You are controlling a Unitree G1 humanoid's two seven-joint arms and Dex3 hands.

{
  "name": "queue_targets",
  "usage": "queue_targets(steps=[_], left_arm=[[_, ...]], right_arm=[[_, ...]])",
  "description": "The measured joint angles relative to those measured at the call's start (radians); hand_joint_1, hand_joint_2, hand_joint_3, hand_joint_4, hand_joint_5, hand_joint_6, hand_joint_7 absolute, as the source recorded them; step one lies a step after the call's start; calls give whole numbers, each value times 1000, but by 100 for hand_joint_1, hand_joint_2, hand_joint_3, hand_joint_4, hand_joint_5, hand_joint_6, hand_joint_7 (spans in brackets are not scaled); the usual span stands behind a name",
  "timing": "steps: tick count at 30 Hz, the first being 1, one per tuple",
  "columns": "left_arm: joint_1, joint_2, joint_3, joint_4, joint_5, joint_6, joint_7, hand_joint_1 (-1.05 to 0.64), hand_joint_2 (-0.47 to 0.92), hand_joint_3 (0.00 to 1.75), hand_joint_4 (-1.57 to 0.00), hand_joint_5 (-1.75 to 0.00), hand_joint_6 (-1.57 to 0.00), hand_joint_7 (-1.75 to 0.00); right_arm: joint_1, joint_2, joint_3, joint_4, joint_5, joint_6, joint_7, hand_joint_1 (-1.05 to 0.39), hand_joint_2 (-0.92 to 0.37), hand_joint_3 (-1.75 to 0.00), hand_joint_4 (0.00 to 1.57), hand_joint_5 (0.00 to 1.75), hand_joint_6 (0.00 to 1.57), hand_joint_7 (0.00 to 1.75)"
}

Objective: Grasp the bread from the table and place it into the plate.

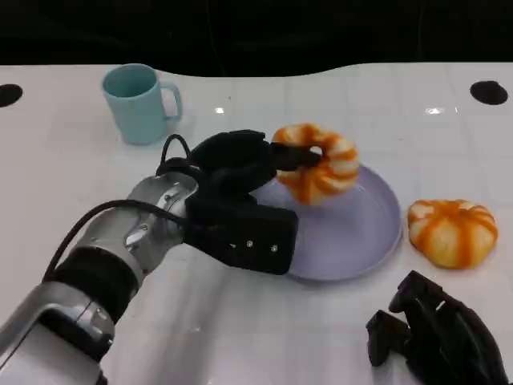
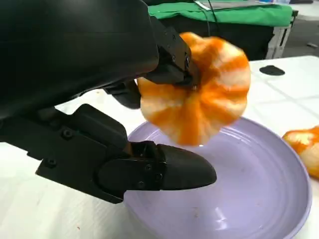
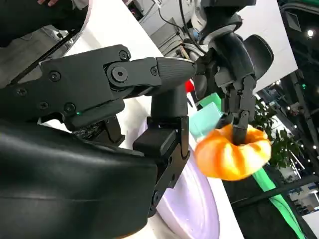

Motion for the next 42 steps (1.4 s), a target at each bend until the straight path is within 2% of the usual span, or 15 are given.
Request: queue_targets(steps=[7, 10, 12, 15, 17, 20, 21, 24, 28, 30, 32, 35, 37, 39, 42], left_arm=[[1, -3, 6, 1, -1, 4, 7, -82, 92, 37, 0, -126, -50, -123], [1, -3, 3, 1, 0, 6, -5, -82, 92, 39, -2, -118, -37, -135], [1, -3, -7, 1, 3, 10, -8, -82, 92, 40, -10, -125, -25, -139], [1, -2, -13, 1, 4, 5, -8, -82, 92, 40, -23, -119, -15, -119], [1, -2, -14, 1, 3, 0, -8, -83, 92, 40, -20, -113, -17, -88], [1, -2, -14, 1, 3, -13, -8, -84, 92, 38, -7, -133, -35, -56], [1, -2, -13, 1, 1, -19, -8, -84, 92, 38, -4, -138, -39, -52], [1, -2, -8, 1, -17, -39, -8, -82, 92, 35, 0, -131, -52, -52], [7, -1, 5, -6, -47, -63, -23, -82, 92, 35, 0, -125, -55, -53], [23, 6, 20, -28, -63, -78, -32, -79, 92, 37, -3, -127, -40, -81], [58, 22, 42, -65, -100, -104, -43, -74, 92, 33, -12, -127, -35, -96], [148, 34, 107, -132, -207, -153, -63, -64, 92, 25, -32, -144, -34, -120], [222, 28, 163, -169, -317, -182, -87, -55, 92, 21, -45, -167, -37, -145], [304, -7, 225, -207, -470, -200, -132, -58, 92, 26, -55, -173, -40, -159], [454, -82, 301, -311, -718, -178, -225, -67, 92, 34, -56, -174, -41, -165]], right_arm=[[4, 3, 10, -8, 1, 3, -2, -56, -92, -25, 78, 168, 69, 142], [7, 4, 15, -12, 1, 3, -3, -56, -92, -26, 78, 169, 70, 142], [11, 6, 18, -13, 1, 3, -4, -56, -92, -27, 78, 170, 69, 142], [17, 9, 20, -16, 1, 3, -5, -56, -92, -27, 78, 170, 69, 142], [20, 9, 21, -19, 1, 3, -5, -56, -92, -27, 78, 170, 69, 143], [24, 8, 22, -26, 1, 3, -5, -56, -92, -25, 79, 170, 70, 142], [25, 8, 22, -28, 2, 5, -5, -56, -92, -25, 79, 170, 70, 142], [26, 8, 21, -34, 9, 15, -5, -58, -92, -24, 79, 170, 70, 142], [28, 8, 22, -36, 9, 16, -5, -57, -92, -25, 79, 170, 69, 142], [32, 8, 22, -39, 9, 16, -5, -57, -92, -25, 79, 169, 69, 142], [35, 8, 23, -41, 9, 16, -5, -57, -92, -25, 79, 169, 69, 142], [39, 8, 22, -42, 9, 16, -5, -57, -92, -25, 79, 169, 70, 142], [39, 8, 22, -42, 9, 15, -6, -56, -92, -25, 78, 168, 69, 142], [40, 7, 22, -42, 8, 15, -6, -57, -92, -24, 78, 168, 69, 142], [40, 7, 23, -42, 9, 19, -6, -57, -92, -24, 78, 168, 69, 142]])
